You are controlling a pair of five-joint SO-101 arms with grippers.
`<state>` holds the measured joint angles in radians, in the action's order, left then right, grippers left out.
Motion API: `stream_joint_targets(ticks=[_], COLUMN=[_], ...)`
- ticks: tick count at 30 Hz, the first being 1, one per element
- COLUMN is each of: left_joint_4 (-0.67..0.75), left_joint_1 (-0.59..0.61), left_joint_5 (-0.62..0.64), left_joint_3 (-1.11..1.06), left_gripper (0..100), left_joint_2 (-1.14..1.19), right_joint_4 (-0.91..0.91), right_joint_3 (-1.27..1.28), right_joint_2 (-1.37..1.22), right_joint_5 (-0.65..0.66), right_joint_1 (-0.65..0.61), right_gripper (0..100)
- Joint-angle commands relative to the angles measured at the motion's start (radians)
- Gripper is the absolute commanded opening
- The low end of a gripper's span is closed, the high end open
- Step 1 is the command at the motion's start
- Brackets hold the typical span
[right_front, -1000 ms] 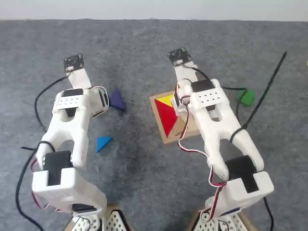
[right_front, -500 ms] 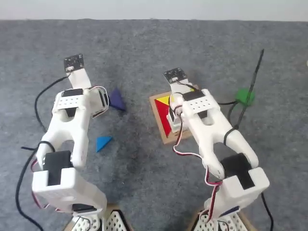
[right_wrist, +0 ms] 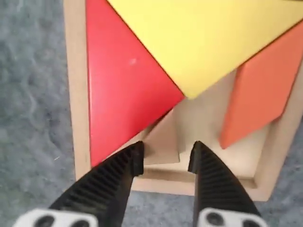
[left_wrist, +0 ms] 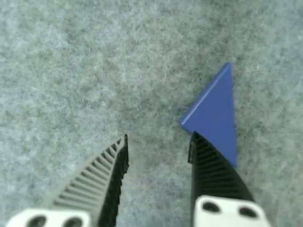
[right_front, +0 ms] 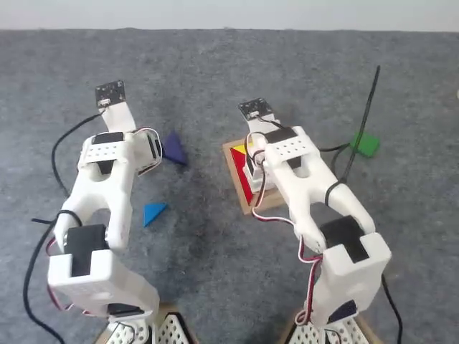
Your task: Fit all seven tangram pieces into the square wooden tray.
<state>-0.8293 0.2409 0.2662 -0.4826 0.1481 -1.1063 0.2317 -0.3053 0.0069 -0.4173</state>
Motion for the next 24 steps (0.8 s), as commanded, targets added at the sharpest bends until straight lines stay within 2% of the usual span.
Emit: stream_joint_targets(ticks=[1,3,11,18,21,24], left_joint_4=[0.018,0.018,0.018,0.015,0.015,0.015], left_joint_1=[0.005,0.005,0.005,0.006,0.006,0.006], left_joint_5=[-0.008,-0.008,-0.008,-0.008,-0.008,-0.008], left_joint_3=[0.012,0.012,0.012,0.012,0.012,0.012], left_gripper=[21,21,21,21,21,21], left_joint_2=[-0.037,-0.037,-0.037,-0.038,-0.038,-0.038], right_joint_4=[-0.036,-0.048,-0.108,-0.064,-0.070,-0.070], right_joint_3=[-0.014,-0.017,-0.012,-0.029,-0.074,-0.118], right_joint_2=[-0.042,-0.047,-0.051,-0.048,-0.068,-0.102], right_joint_5=[-0.008,-0.005,0.035,0.040,0.084,0.097], right_joint_1=[-0.005,-0.007,-0.030,0.091,0.134,0.140], right_gripper=[8.6,6.1,15.5,15.6,15.5,15.8])
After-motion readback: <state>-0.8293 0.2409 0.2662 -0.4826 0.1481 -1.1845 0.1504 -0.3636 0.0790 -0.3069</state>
